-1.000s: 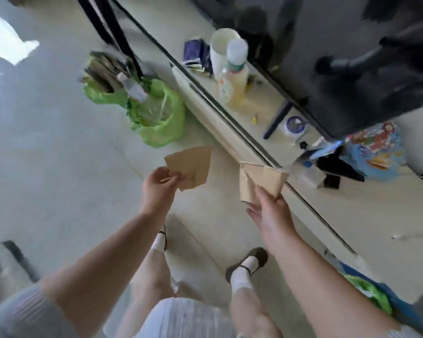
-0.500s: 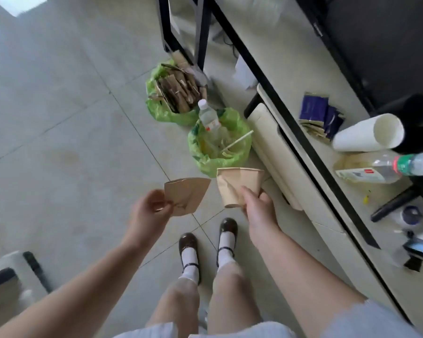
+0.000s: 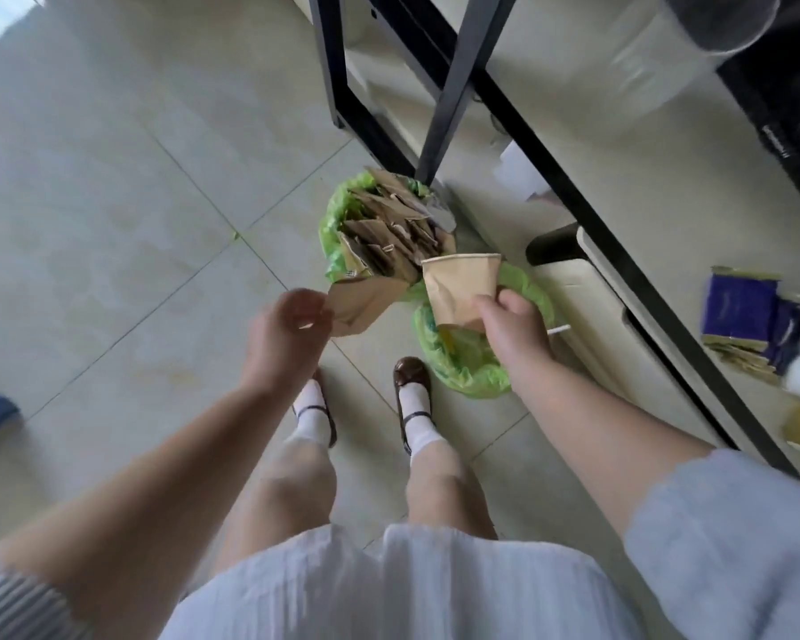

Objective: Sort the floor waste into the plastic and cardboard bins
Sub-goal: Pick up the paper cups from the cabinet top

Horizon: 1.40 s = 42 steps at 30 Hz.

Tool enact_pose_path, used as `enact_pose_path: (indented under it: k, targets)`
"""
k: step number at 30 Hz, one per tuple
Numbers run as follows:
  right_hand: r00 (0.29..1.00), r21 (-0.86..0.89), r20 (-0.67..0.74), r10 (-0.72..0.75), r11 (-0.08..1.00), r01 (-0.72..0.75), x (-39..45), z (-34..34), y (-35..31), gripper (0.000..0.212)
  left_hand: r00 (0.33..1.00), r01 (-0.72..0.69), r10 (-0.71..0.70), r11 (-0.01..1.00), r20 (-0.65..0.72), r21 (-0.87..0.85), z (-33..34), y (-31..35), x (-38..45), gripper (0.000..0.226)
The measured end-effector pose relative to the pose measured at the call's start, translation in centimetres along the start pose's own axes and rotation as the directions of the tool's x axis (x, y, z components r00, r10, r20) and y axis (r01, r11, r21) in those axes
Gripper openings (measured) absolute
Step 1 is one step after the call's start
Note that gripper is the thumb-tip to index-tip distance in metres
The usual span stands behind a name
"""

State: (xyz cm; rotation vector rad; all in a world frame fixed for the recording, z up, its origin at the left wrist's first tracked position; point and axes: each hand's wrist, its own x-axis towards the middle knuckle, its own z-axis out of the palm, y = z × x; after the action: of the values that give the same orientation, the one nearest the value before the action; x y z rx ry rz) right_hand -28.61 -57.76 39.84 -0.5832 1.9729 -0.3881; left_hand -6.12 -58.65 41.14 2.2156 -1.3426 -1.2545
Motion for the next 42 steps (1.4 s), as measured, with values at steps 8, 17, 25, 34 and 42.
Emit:
enact_pose_path:
  k: [8,17,25,34,42]
  targets:
    - [0.994,-0.289,-0.046,-0.104,0.954,0.086,4.9,7.9,0.1,0.023,0.905,-0.412,0.328,0.835,0.270,0.366,-2.7,0.0,14.7,0.015]
    - [0.964,-0.507,-0.110,-0.243,0.848,0.156,10.4,15.3,1.2,0.021,0.696,-0.713,0.467,0.539,0.545,0.449,2.1,-1.7,23.8,0.020]
    - [0.905,-0.705,-0.056,-0.423,0.658,0.264,14.4,16.4,0.8,0.021,0.472,-0.876,0.590,0.229,0.655,0.425,5.0,-2.4,27.0,0.015]
    - [0.891,-0.768,0.065,-0.450,0.548,0.332,13.9,15.6,2.2,0.022,0.440,-0.890,0.603,0.195,0.666,0.411,3.9,-3.6,28.5,0.013]
    - [0.924,-0.671,0.061,-0.378,0.670,0.318,15.6,18.1,1.6,0.023,0.428,-0.904,0.508,0.229,0.748,0.361,7.2,-5.4,27.7,0.021]
